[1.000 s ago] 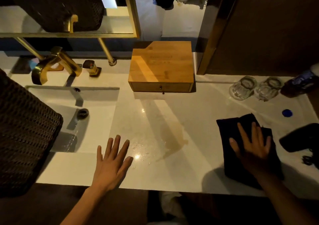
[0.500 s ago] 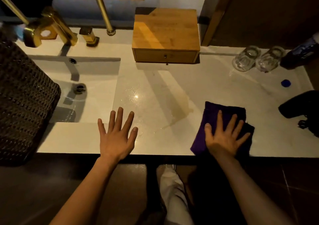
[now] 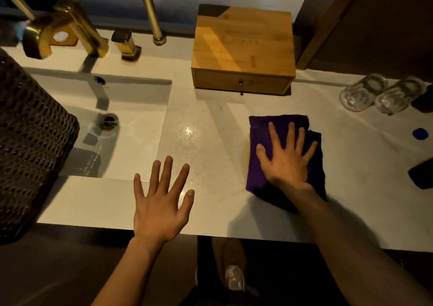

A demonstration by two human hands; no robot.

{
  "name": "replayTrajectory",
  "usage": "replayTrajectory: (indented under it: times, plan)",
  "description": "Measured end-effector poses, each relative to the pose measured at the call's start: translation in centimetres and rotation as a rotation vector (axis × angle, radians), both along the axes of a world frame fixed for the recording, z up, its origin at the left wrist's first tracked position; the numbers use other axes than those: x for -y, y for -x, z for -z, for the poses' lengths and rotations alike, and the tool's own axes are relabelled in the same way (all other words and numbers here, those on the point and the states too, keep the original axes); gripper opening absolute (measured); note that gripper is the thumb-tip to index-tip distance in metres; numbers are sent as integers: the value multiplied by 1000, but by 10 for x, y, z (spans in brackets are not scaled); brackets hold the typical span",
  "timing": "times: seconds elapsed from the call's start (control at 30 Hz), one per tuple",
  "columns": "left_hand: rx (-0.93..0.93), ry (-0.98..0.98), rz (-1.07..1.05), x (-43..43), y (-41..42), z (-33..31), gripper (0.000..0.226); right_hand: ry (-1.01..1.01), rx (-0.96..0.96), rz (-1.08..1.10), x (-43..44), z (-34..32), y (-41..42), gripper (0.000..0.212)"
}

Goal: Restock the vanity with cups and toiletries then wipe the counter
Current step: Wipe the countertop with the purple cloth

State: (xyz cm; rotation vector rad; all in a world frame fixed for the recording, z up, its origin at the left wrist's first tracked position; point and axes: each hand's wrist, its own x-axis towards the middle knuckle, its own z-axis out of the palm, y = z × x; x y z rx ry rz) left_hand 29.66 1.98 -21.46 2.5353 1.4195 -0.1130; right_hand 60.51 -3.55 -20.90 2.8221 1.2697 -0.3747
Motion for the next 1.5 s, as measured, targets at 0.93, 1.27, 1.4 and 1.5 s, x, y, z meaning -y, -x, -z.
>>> replayTrajectory:
  times: [0.93,1.27,1.4,1.5]
  plan:
    - [53,-8,-41,-2,1,4,67,-14,41,-480,-42,-6,-61,66]
    - [35,0,-44,-4,1,1,68,67,14,-1090,-26,-5,-25,69]
    - [59,13,-63,-3,2,-1,66,1,-58,-1020,47,-7,-58,66]
    - [73,19,-73,-2,0,-2,64,-1,-33,-845,74,-10,-98,65]
